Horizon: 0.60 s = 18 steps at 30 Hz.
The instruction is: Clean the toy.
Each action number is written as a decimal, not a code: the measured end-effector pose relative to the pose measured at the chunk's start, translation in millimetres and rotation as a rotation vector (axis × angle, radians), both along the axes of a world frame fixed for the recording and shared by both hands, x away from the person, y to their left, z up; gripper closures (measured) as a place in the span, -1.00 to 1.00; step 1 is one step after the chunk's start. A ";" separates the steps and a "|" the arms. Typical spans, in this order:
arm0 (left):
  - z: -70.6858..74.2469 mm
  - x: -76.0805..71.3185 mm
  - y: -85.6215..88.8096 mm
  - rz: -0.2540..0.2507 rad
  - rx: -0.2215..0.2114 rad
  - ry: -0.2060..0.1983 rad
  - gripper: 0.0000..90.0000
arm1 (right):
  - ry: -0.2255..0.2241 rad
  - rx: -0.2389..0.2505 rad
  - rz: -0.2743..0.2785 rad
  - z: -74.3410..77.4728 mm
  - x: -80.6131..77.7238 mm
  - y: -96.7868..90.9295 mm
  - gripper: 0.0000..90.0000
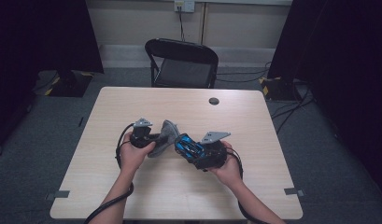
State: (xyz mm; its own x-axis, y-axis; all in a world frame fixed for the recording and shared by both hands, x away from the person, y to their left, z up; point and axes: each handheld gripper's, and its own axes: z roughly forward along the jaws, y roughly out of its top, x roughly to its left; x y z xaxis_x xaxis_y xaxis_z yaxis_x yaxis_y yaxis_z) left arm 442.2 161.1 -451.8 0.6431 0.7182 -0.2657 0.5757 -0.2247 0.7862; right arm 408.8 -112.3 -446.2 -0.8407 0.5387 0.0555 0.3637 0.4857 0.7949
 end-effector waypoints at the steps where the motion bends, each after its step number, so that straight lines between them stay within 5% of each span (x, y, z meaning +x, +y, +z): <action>1: -0.7 -0.6 -2.1 -0.014 0.002 0.002 0.63 | -0.001 -0.003 0.002 1.1 0.1 1.5 -0.42; 18: -5.1 -17.6 -5.4 -0.103 -0.011 0.002 0.64 | 0.016 -0.035 -0.042 -3.4 10.9 3.7 -0.42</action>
State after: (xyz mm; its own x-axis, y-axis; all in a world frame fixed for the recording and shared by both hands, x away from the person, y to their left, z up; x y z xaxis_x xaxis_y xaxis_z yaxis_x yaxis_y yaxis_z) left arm 424.6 155.7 -456.9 0.7127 0.6455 -0.2746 0.5518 -0.2742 0.7876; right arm 419.7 -108.6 -449.6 -0.8164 0.5755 0.0491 0.3968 0.4970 0.7717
